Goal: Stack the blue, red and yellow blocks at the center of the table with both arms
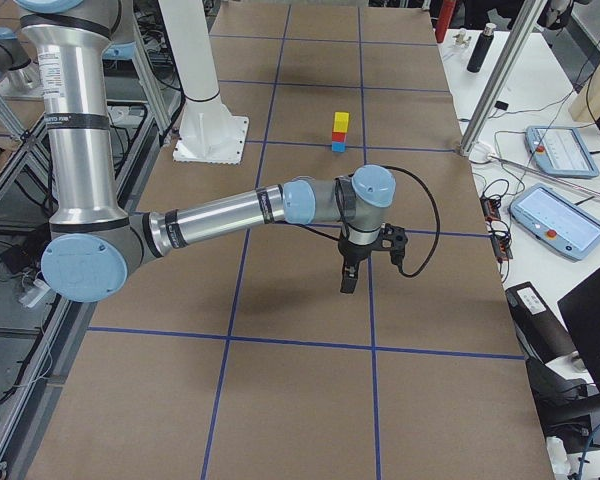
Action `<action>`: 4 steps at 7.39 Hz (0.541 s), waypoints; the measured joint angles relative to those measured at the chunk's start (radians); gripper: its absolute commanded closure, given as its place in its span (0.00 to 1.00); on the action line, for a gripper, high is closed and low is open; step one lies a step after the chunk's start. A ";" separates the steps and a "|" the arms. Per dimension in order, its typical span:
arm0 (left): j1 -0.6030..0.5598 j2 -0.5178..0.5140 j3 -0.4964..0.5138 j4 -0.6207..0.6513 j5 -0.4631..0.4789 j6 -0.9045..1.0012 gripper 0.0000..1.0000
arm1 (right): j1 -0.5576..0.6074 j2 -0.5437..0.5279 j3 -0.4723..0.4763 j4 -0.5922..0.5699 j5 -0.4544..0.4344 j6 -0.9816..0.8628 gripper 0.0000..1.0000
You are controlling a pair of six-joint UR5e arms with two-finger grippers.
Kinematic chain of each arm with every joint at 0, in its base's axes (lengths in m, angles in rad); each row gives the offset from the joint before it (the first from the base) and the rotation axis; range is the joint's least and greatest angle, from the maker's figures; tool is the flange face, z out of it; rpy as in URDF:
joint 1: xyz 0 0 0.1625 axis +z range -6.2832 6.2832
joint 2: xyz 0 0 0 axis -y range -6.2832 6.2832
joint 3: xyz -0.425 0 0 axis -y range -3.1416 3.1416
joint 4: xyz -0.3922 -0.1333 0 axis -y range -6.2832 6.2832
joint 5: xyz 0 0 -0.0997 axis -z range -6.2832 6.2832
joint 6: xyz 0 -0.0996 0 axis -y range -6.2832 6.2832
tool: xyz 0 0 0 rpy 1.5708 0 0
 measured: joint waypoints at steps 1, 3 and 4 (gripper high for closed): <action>0.000 -0.001 0.000 0.000 0.000 0.001 0.00 | 0.010 -0.005 -0.005 0.000 0.001 -0.030 0.00; 0.000 -0.001 0.000 -0.001 0.001 0.001 0.00 | 0.042 -0.020 -0.012 0.000 0.007 -0.092 0.00; 0.001 -0.001 0.002 -0.001 0.000 0.001 0.00 | 0.054 -0.027 -0.012 0.001 0.008 -0.109 0.00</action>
